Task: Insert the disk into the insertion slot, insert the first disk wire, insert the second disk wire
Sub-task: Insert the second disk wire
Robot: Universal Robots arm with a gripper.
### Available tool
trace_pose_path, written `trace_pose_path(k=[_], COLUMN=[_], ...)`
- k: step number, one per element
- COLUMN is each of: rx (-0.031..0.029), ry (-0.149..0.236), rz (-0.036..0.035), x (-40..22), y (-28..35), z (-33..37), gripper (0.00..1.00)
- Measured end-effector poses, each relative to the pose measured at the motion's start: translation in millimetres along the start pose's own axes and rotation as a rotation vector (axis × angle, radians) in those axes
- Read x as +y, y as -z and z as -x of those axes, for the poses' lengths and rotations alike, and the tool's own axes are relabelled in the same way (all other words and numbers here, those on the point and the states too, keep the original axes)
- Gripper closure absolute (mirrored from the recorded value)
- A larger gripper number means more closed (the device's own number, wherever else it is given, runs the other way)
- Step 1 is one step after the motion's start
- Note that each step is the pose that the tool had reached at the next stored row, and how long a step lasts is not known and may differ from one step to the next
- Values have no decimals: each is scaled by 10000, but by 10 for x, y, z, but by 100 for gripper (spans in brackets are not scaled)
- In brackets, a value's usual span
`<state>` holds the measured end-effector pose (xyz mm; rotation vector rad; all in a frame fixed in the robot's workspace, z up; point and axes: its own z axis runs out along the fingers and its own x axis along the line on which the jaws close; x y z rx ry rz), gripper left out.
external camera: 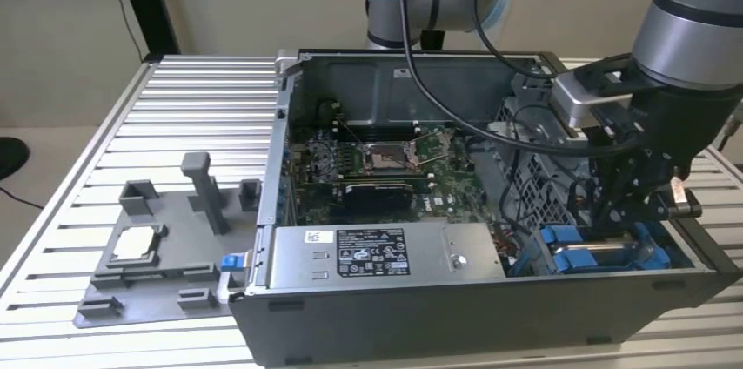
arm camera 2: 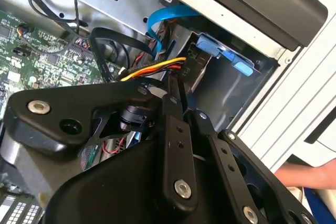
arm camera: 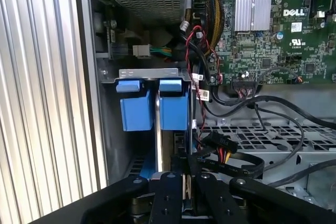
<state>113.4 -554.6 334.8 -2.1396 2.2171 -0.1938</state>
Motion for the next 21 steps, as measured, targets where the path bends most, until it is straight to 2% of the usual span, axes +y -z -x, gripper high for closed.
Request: trace_pose_path(k=[2, 3, 5, 13, 21], rx=[-4, -18, -2, 2, 7], ry=[0, -2, 0, 1, 2], rz=[-1, -1, 1, 18, 30], x=[-1, -4, -16, -64, -66], y=[5, 27, 122, 474, 488], z=[0, -1, -6, -23, -24], gripper=[100, 0, 0, 0, 0])
